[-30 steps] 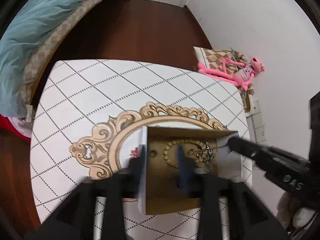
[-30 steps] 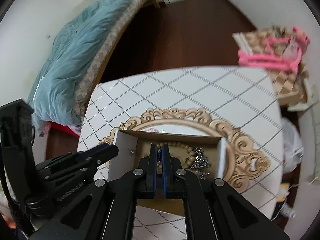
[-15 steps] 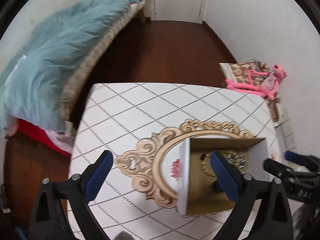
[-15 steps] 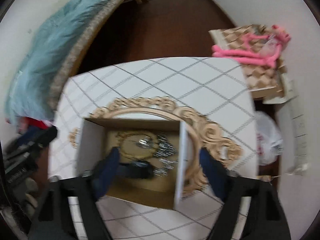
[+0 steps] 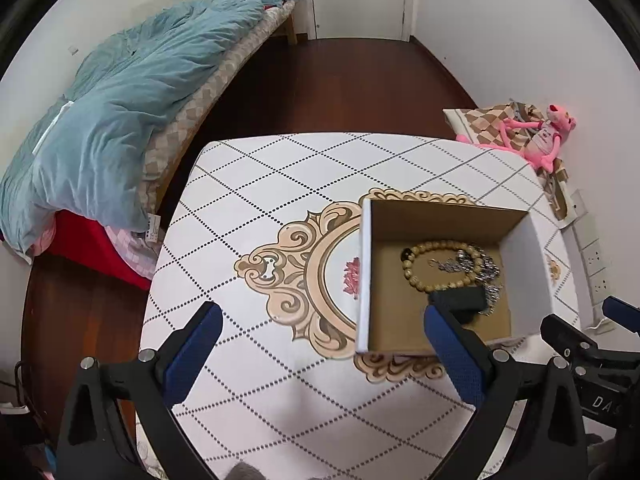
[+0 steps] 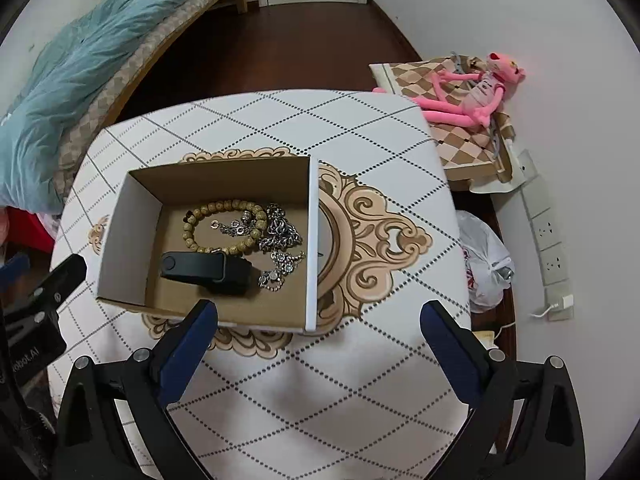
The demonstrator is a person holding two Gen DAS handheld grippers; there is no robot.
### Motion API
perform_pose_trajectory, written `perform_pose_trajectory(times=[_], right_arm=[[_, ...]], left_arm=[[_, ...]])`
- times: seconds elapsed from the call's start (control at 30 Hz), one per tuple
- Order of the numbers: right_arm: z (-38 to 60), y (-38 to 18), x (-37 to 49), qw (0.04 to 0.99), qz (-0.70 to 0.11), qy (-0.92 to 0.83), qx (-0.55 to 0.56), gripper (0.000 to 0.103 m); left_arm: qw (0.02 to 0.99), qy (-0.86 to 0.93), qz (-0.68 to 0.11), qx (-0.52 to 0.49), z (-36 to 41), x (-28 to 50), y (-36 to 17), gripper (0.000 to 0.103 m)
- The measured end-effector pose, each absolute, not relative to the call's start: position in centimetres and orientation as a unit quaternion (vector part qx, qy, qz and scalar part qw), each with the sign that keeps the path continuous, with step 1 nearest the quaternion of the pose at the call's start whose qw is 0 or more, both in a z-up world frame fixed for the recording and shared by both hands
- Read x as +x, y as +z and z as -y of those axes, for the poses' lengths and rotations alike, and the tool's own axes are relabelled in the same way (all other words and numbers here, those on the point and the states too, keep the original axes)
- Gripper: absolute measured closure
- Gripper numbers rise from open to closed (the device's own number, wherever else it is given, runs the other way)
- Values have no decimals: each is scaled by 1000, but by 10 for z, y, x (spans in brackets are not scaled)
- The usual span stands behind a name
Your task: Organize jewelry
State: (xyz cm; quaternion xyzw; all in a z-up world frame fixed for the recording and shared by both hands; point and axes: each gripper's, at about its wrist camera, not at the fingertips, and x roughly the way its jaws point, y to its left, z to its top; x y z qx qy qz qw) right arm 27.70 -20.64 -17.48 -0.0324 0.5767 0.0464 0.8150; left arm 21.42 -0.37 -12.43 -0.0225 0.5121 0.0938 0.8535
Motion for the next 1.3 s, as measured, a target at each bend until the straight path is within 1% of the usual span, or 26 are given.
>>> perform_pose_trajectory(times=[0.23, 0.5, 0.8, 1.0, 1.3], right_arm=[[214, -128, 240, 839, -542, 38, -34, 1], [226, -56, 186, 872, -487, 35, -30, 1], [236, 17, 127, 899, -436, 35, -26, 0], [242, 48, 102, 908, -417, 37, -25, 0], [245, 76, 76, 917, -397, 39, -24, 0]], left_arm=[[870, 87, -485, -25, 14, 179, -82, 0], [892, 86, -443, -28, 22, 128, -22, 0], [906, 84, -414, -32, 30, 84, 33, 0], [912, 87, -399, -28, 36, 60, 58, 0], [915, 87, -393, -34, 39, 43, 74, 0]])
